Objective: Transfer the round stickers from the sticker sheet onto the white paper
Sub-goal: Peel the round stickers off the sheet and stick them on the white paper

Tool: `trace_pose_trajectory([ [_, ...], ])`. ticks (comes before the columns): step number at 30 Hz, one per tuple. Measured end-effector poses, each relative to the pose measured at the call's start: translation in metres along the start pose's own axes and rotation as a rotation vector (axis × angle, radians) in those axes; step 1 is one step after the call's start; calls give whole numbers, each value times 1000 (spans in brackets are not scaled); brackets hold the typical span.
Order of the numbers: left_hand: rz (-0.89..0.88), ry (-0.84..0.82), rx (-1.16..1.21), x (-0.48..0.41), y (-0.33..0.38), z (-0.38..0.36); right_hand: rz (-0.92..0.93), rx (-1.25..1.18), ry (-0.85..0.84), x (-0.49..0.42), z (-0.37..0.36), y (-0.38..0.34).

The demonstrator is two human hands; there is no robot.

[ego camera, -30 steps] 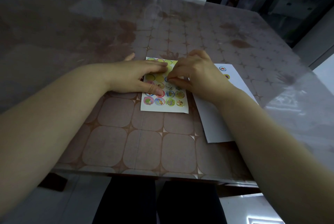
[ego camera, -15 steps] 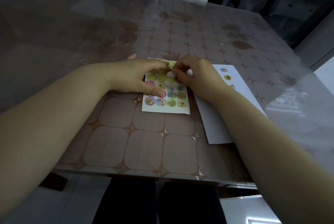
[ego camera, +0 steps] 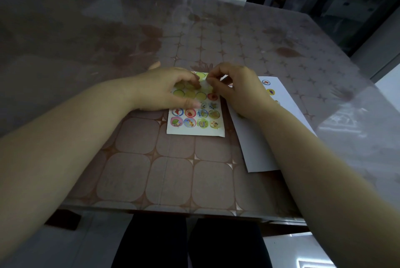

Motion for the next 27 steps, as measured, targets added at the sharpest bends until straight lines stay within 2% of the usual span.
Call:
trace_pose_trajectory([
  [6, -85, 295, -37, -5, 7, 9, 35, -68, -33, 4, -1, -5],
  [11, -158, 453, -71, -3, 13, 16, -8, -163, -19, 5, 3, -7],
  [15, -218, 527, -130, 1, 18, 21, -207, -292, 12, 4, 12, -4],
  [21, -355, 598, -231, 5, 33, 25, -322, -501, -220, 14, 9, -9],
  [25, -372, 588, -259, 4, 33, 25, -328, -456, -260, 12, 11, -2],
  [27, -365, 569, -259, 4, 30, 23, -350, -374, -216, 12, 20, 0],
])
Point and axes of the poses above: each hand's wrist, its own x-axis away from the middle knuckle, its own z-axis out of the back of the hand, y = z × x, the point moved 4 cm from there along -x, towards the middle knuckle, and after that the axes turned 7 degrees about -z, right-handed, at the moved point
